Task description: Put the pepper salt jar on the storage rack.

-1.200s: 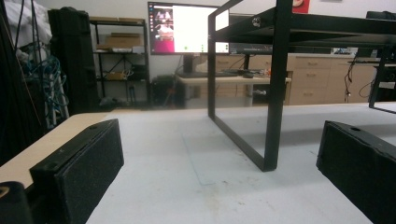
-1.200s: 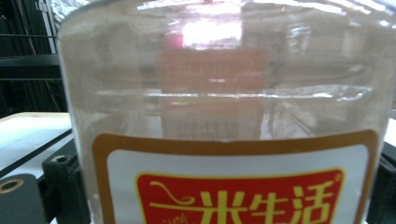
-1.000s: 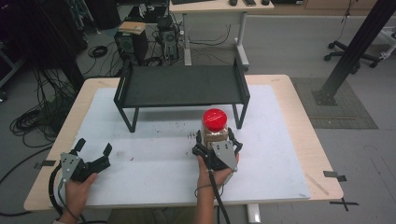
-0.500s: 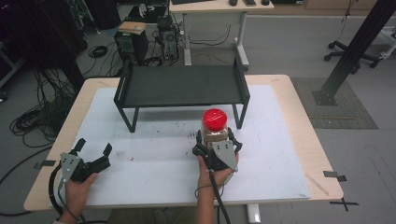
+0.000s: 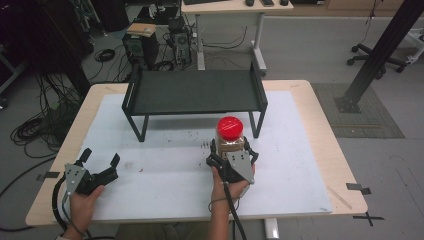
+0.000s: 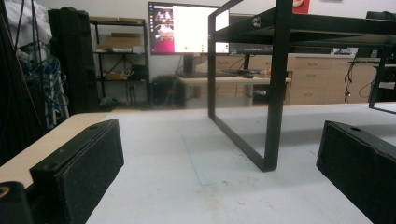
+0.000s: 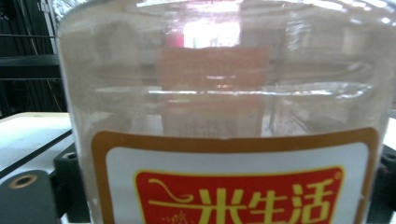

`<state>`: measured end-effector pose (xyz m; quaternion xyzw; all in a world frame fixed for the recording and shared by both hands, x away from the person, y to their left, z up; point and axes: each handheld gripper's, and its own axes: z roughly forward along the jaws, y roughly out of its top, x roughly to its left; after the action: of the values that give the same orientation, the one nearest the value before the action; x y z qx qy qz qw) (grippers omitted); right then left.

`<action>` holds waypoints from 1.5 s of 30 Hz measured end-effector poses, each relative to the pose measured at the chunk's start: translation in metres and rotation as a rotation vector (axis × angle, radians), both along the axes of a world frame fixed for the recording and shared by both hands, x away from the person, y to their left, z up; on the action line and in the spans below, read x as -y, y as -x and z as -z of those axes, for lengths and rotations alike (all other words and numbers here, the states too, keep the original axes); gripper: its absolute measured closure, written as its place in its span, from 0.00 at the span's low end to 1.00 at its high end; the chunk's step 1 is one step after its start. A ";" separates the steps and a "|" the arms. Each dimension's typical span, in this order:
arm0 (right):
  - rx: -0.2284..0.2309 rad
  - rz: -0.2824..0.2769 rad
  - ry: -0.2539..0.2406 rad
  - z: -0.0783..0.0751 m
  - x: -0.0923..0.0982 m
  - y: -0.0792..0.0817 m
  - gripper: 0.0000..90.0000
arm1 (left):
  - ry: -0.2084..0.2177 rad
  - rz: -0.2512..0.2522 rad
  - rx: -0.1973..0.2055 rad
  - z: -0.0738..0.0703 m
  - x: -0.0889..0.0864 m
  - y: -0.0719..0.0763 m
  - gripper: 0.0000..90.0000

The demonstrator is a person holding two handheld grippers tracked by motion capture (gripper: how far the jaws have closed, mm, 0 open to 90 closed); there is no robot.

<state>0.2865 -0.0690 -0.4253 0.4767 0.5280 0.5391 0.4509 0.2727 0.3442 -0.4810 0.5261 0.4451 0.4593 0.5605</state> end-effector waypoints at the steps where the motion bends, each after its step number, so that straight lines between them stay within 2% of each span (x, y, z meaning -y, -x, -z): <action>1: 0.000 -0.002 0.001 0.000 0.000 0.000 0.13 | 0.000 0.000 0.000 0.000 0.000 0.000 0.01; 8: 0.001 -0.011 0.023 0.000 -0.001 0.002 0.26 | 0.000 0.000 0.000 0.000 0.000 0.000 0.01; 10: -0.003 0.001 0.025 0.000 -0.002 0.003 0.27 | 0.000 0.000 0.000 0.000 0.000 0.000 0.01; 45: -0.014 -0.004 0.019 -0.001 -0.001 0.003 0.29 | -0.001 -0.001 -0.001 0.000 0.000 0.000 0.01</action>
<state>0.2838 -0.0675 -0.4243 0.4752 0.5372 0.5315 0.4506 0.2728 0.3441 -0.4810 0.5263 0.4454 0.4597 0.5598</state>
